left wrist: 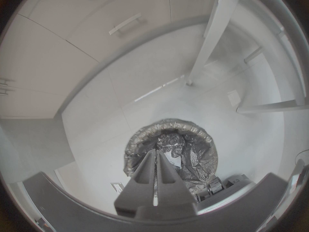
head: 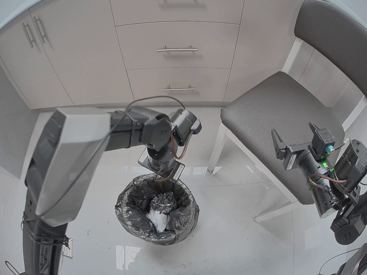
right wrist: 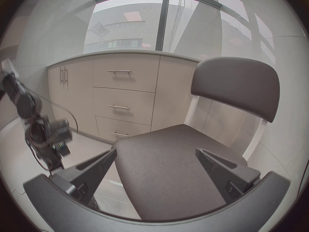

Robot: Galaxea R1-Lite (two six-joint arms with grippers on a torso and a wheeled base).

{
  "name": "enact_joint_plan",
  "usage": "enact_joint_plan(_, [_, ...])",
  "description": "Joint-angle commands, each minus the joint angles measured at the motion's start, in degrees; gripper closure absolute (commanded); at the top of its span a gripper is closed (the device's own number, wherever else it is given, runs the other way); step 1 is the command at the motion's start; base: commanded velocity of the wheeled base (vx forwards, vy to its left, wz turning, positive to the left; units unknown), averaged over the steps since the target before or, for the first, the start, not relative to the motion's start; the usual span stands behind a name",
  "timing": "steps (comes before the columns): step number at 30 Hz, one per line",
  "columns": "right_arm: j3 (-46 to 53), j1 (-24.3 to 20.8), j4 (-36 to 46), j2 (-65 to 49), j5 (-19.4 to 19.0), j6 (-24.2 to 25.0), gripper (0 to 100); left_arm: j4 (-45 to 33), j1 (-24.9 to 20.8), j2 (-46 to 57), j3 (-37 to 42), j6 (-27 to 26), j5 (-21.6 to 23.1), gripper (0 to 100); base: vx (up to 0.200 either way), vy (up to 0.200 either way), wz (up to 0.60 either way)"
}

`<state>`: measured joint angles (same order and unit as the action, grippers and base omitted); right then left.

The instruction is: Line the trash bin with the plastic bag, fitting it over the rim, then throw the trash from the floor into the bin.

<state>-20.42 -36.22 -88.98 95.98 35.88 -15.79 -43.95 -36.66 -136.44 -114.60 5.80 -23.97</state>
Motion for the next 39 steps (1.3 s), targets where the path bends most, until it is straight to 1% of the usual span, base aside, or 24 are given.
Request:
enact_joint_plan(1, [3.72,2.2,-1.02,-5.89,1.04,0.05,0,-1.49,-2.45,11.46,0.01,-1.41,-2.14,100,0.0,0.0,0.0])
enact_joint_plan(3, [4.69,3.79,-1.02,-7.82,1.04,-0.03,0,-3.69,-3.25,14.97,0.01,-1.58,-2.14,100,0.0,0.0,0.0])
enact_joint_plan(7, [8.38,7.48,-1.02,-11.69,1.13,-0.21,0,-11.6,-5.27,22.71,0.01,-1.58,-2.31,100,0.0,0.0,0.0])
enact_joint_plan(10, [11.54,11.35,-1.02,-15.38,1.04,-0.47,0,-17.75,-6.67,28.86,0.01,-1.5,-4.07,100,0.0,0.0,0.0])
enact_joint_plan(11, [11.54,11.35,-1.02,-15.38,1.04,-0.47,0,-17.75,-6.67,28.86,0.01,-1.5,-4.07,100,0.0,0.0,0.0])
enact_joint_plan(12, [13.65,15.21,-1.02,-19.25,0.86,-1.09,0,-22.06,-7.55,33.25,0.01,-1.06,-6.09,100,0.0,0.0,0.0])
enact_joint_plan(13, [14.09,16.0,-1.02,-20.3,0.77,-1.26,0,-23.03,-7.64,34.31,0.01,-0.88,-6.44,100,0.0,0.0,0.0])
enact_joint_plan(15, [16.29,19.87,-1.02,-26.72,0.69,-1.62,0,-28.21,-7.55,40.55,0.01,1.84,-6.97,100,0.0,0.0,0.0])
enact_joint_plan(16, [16.29,19.87,-1.02,-26.72,0.69,-1.62,0,-28.21,-7.55,40.55,0.01,1.84,-6.97,100,0.0,0.0,0.0])
enact_joint_plan(17, [17.96,21.45,-0.05,-31.9,0.69,-1.88,0,-30.32,-7.46,44.77,0.01,4.39,-6.97,100,0.0,0.0,0.0])
enact_joint_plan(18, [18.93,21.98,1.53,-35.33,0.69,-2.58,0,-31.02,-7.38,47.14,0.01,5.89,-6.97,100,0.0,0.0,0.0])
enact_joint_plan(21, [20.42,23.21,6.63,-44.03,0.69,-5.22,0,-33.22,-7.29,52.33,0.01,8.52,-6.97,100,0.0,0.0,0.0])
enact_joint_plan(22, [20.16,24.44,10.4,-49.13,0.69,-5.83,0,-35.77,-7.2,55.31,0.01,9.14,-6.97,100,0.0,0.0,0.0])
enact_joint_plan(24, [19.1,26.64,15.33,-55.28,0.69,-5.83,0,-39.99,-5.62,59.18,0.01,9.4,-6.88,100,0.0,0.0,0.0])
enact_joint_plan(26, [17.87,28.13,19.37,-60.12,0.69,-5.83,0,-42.45,-1.66,62.08,0.01,9.67,-6.8,100,0.0,0.0,0.0])
enact_joint_plan(29, [16.38,30.07,26.75,-67.5,0.51,-6.27,0,-43.24,4.58,64.63,0.01,11.07,-6.71,100,0.0,0.0,0.0])
enact_joint_plan(30, [15.76,30.77,29.04,-69.35,0.33,-6.8,0,-43.24,5.63,65.33,0.01,11.42,-6.71,100,0.0,0.0,0.0])
enact_joint_plan(31, [14.44,31.74,33.7,-73.21,0.07,-7.68,0,-43.33,7.21,66.65,0.01,11.86,-6.71,100,0.0,0.0,0.0])
enact_joint_plan(32, [14.0,31.91,35.37,-74.53,-0.02,-7.94,0,-43.42,7.74,67.09,0.01,11.95,-6.71,100,0.0,0.0,0.0])
enact_joint_plan(34, [11.37,32.09,46.26,-82.09,-1.07,-8.91,0,-44.38,10.47,69.29,0.01,12.04,-6.62,100,0.0,0.0,0.0])
enact_joint_plan(37, [7.59,32.09,61.82,-90.62,-2.04,-8.73,0,-45.61,13.72,71.75,0.01,12.13,-6.62,100,0.0,0.0,0.0])
enact_joint_plan(38, [6.71,32.18,64.37,-90.97,-2.21,-7.77,0,-45.7,14.6,72.36,0.01,12.13,-6.62,100,0.0,0.0,0.0])
enact_joint_plan(39, [6.09,32.18,64.19,-90.62,-1.78,-6.89,0,-45.7,15.3,73.07,0.01,12.13,-6.62,100,0.0,0.0,0.0])
